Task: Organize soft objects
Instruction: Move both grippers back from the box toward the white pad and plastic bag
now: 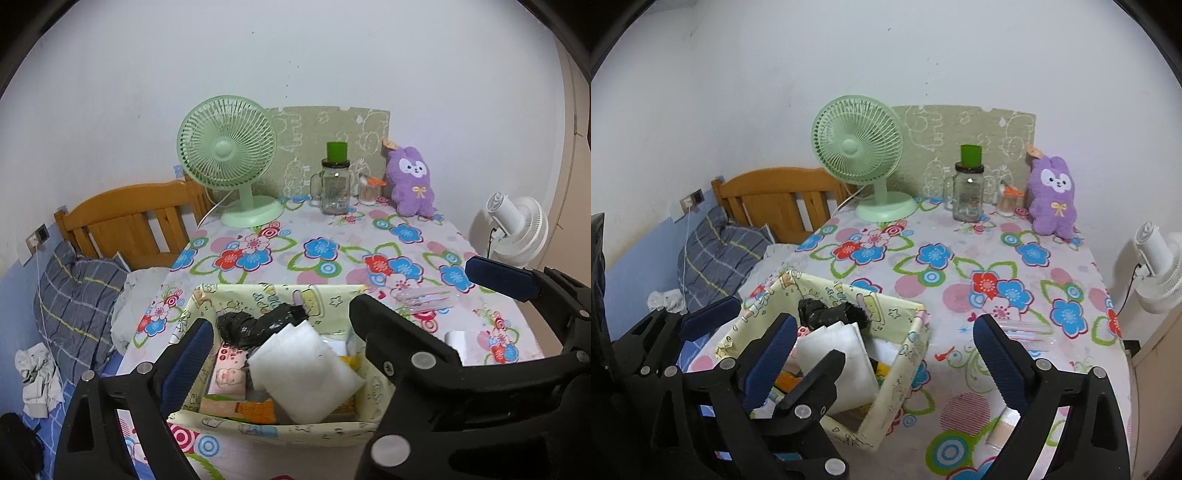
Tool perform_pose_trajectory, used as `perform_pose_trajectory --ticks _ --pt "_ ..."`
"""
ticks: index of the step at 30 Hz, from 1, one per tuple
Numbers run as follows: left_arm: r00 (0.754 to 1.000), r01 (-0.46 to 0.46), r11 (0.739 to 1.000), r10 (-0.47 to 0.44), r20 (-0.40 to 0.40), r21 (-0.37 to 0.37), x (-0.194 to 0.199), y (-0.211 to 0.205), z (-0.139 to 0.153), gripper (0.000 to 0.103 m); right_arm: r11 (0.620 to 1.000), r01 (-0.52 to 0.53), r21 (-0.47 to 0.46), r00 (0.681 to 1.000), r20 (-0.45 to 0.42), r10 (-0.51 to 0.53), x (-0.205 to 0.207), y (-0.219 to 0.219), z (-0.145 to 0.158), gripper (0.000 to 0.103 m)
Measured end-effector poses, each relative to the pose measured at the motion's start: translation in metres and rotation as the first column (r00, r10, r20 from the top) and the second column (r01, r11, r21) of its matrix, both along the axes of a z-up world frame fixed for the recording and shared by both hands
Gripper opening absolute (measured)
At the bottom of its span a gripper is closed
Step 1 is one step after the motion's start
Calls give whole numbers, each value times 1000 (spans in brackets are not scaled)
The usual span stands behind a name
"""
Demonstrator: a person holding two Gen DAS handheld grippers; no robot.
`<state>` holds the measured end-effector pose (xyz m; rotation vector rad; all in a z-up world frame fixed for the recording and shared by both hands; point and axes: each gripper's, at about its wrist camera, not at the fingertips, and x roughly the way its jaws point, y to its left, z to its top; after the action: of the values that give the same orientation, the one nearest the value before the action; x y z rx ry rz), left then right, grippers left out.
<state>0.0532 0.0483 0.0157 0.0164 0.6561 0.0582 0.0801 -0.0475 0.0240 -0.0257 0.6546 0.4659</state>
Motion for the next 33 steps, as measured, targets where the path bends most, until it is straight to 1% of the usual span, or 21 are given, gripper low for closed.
perform_pose_trajectory --ticks 5,12,21,26,33 --pt "1000 12 1000 -12 18 -10 -5 -12 8 97 999 33 5 999 39 -33 -9 -15 9 103" --pt "999 35 999 -35 35 -12 -9 -32 15 99 997 70 13 996 60 -71 -16 -37 17 103" --pt "996 76 997 -75 52 -16 -11 -58 21 99 993 118 17 990 72 -119 -23 -66 23 103" --pt "993 105 994 -104 57 -21 -12 -73 23 101 988 155 11 985 77 -155 -27 -81 24 103" --pt "990 131 991 -129 54 -19 -11 -92 20 103 982 186 16 980 72 -187 -29 -100 19 103"
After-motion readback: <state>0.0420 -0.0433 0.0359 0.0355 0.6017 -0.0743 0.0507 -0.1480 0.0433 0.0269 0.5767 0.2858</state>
